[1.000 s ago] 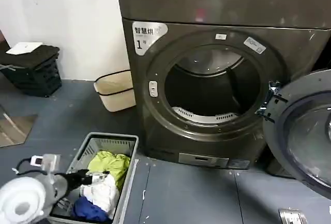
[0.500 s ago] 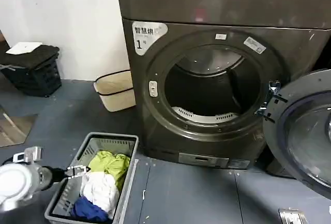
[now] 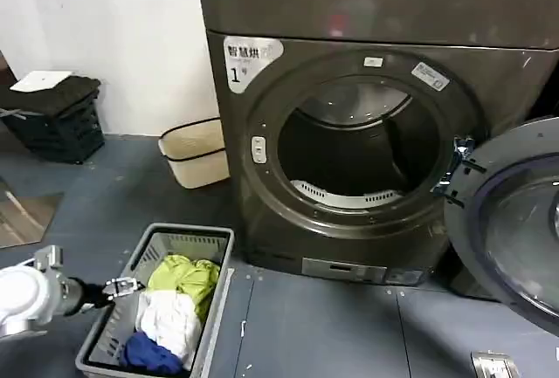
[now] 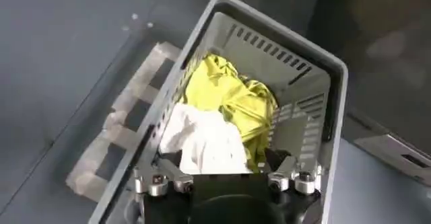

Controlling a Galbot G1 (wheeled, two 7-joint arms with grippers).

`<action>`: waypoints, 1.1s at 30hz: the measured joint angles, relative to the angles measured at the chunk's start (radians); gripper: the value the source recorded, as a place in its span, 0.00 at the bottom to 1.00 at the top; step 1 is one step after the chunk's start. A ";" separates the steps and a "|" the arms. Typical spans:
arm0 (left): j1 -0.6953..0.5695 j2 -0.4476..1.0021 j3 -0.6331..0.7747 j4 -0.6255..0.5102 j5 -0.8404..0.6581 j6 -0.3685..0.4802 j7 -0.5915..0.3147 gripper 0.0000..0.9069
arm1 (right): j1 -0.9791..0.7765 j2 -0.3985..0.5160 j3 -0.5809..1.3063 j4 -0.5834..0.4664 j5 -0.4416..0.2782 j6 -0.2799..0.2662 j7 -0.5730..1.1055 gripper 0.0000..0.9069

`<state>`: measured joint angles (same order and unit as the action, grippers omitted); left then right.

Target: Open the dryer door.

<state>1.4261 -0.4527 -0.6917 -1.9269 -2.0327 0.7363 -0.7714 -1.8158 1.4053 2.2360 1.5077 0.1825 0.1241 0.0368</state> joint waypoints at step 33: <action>0.054 0.029 0.040 -0.115 0.034 0.000 -0.016 1.00 | -0.001 0.004 0.003 -0.004 -0.028 0.033 -0.019 1.00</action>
<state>1.4801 -0.4240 -0.6518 -2.0419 -1.9987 0.7364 -0.7869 -1.8168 1.4093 2.2387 1.5034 0.1549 0.1572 0.0173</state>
